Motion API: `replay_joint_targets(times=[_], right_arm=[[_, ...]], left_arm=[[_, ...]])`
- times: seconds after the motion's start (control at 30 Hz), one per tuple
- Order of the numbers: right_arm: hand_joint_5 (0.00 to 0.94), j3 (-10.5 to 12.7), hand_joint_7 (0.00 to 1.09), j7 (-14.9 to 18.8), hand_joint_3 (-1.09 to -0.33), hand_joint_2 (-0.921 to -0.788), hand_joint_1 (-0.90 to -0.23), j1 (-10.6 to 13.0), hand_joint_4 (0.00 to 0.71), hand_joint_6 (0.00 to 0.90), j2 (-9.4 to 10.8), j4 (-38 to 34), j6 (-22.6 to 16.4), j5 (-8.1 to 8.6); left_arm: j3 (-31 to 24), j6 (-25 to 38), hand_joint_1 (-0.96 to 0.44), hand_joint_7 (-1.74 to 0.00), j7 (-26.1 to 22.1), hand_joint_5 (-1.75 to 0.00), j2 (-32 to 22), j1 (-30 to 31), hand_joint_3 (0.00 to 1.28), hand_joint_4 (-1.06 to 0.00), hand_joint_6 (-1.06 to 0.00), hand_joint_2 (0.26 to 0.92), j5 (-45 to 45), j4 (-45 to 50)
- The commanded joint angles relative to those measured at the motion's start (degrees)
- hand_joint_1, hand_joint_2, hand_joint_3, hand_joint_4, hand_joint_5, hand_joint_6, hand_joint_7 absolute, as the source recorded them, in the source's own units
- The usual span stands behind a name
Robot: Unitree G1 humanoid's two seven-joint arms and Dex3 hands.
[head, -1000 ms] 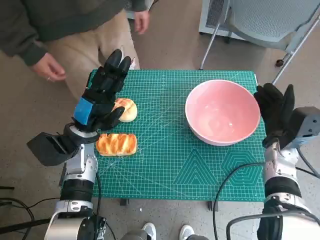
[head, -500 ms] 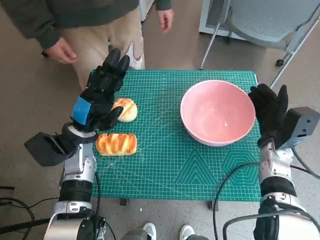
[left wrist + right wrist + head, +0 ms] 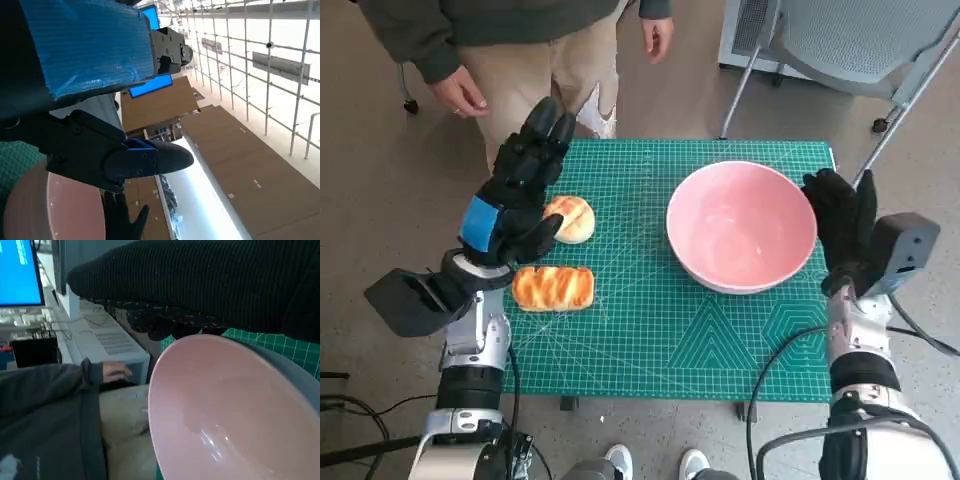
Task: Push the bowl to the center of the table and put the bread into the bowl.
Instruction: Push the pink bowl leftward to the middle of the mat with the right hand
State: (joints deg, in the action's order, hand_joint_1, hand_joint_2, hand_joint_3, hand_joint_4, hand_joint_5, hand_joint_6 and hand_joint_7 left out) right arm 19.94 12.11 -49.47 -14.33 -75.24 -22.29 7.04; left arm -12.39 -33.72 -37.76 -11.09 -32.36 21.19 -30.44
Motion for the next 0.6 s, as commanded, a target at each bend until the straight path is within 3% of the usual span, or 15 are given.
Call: replay_joint_targets(times=[0.03, 0.6], right_arm=[[0.004, -0.3, 0.09, 0.4, -0.892, -0.921, -0.643, 0.0, 0.207, 0.236, 1.4, -0.5, 0.4, -0.2], [0.003, -2.5, 0.08, 0.2, -0.88, -0.921, -0.648, -1.0, 0.211, 0.235, 4.2, -0.5, 0.2, -1.62]], left_arm=[[0.0, 0.3, -0.72, -0.04, 0.7, 0.0, -0.3, 0.7, 0.42, 0.0, -0.07, 0.921, -0.1, 0.9], [0.3, 0.7, -0.72, -0.05, 2.8, 0.0, -0.5, 1.7, 0.43, 0.0, -0.05, 0.921, -0.8, 3.2]])
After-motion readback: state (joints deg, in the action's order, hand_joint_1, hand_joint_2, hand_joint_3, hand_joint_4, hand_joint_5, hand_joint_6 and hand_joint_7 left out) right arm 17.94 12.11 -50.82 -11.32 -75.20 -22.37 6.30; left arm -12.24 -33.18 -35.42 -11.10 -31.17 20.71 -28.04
